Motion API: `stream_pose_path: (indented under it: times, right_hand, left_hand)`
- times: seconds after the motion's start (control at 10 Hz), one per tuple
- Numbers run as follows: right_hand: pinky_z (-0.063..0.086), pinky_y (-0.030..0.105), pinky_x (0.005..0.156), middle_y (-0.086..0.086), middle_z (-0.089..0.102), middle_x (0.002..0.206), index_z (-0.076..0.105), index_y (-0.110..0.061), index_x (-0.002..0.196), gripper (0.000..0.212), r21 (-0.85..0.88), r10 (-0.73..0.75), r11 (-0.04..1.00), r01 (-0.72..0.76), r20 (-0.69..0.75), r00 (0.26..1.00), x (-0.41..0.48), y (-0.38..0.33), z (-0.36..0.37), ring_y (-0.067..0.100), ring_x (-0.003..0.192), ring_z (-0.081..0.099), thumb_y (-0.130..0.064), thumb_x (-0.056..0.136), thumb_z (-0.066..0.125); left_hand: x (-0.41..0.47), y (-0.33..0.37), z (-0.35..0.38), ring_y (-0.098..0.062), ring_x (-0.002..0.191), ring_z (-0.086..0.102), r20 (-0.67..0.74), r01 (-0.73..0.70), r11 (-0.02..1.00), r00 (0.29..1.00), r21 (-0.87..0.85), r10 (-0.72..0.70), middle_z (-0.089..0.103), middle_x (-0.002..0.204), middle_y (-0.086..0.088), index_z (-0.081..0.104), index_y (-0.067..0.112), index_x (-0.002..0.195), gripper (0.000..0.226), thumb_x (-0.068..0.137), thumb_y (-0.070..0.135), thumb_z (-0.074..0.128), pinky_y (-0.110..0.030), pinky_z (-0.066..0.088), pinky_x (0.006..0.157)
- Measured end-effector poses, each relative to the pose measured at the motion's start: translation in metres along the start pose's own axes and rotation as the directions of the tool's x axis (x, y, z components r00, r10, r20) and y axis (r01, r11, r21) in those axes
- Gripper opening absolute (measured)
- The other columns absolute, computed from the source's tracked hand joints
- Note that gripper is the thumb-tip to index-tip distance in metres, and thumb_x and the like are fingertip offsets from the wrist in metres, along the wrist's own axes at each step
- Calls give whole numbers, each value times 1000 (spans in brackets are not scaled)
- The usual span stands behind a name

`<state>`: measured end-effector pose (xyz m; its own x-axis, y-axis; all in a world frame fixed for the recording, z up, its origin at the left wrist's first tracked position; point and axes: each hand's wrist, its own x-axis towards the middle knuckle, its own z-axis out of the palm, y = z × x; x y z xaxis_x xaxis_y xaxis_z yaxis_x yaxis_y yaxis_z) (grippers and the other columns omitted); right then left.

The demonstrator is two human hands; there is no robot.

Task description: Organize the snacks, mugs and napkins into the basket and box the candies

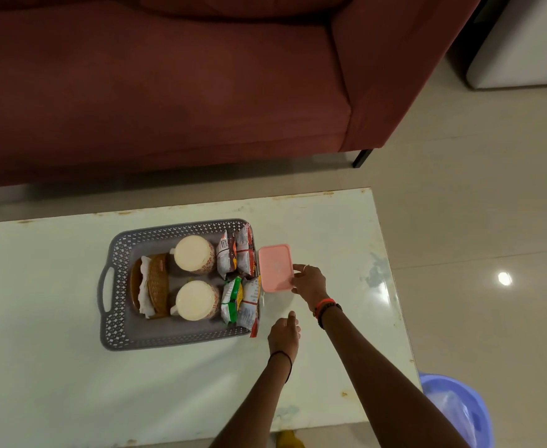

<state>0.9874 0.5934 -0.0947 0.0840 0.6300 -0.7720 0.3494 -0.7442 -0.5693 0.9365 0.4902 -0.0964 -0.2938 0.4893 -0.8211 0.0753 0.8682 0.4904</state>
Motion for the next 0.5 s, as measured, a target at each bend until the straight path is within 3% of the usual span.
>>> stream_pose_path:
  times: [0.2, 0.3, 0.4, 0.5]
  right_hand:
    - [52, 42, 96, 21, 63, 121, 51, -1, 131, 46, -148, -10, 989, 27, 116, 993, 1, -8, 1, 38, 111, 61, 4, 85, 54]
    - [43, 33, 104, 16, 59, 130, 45, -4, 137, 50, -317, -26, 946, 69, 139, 990, -3, -11, -4, 27, 113, 57, -6, 88, 54]
    - [36, 26, 105, 13, 54, 137, 44, -3, 137, 47, -405, -83, 908, 108, 79, 993, -15, -15, -9, 25, 124, 52, -8, 91, 50]
    - [29, 30, 112, 14, 46, 144, 42, -3, 138, 47, -439, -191, 883, 165, -16, 981, -38, -5, -9, 28, 135, 40, -5, 92, 45]
  left_hand:
    - [-6, 1, -12, -27, 91, 65, -12, -37, 999, 999, -35, 36, 70, 103, -17, 63, -1, 103, 42, 98, 31, 37, -36, 50, 84]
    - [-14, 2, -17, -20, 80, 60, 3, -51, 998, 999, -39, 51, 67, 93, -11, 63, 0, 100, 41, 98, 32, 37, -27, 44, 72]
    - [-23, 4, -22, -21, 82, 61, 14, -82, 997, 997, -15, 82, 68, 93, -11, 63, 2, 97, 40, 98, 32, 36, -26, 45, 75]
    - [-41, 6, -34, -27, 99, 64, 1, -137, 989, 991, 55, 137, 70, 104, -15, 64, 2, 100, 41, 98, 32, 36, -32, 46, 90]
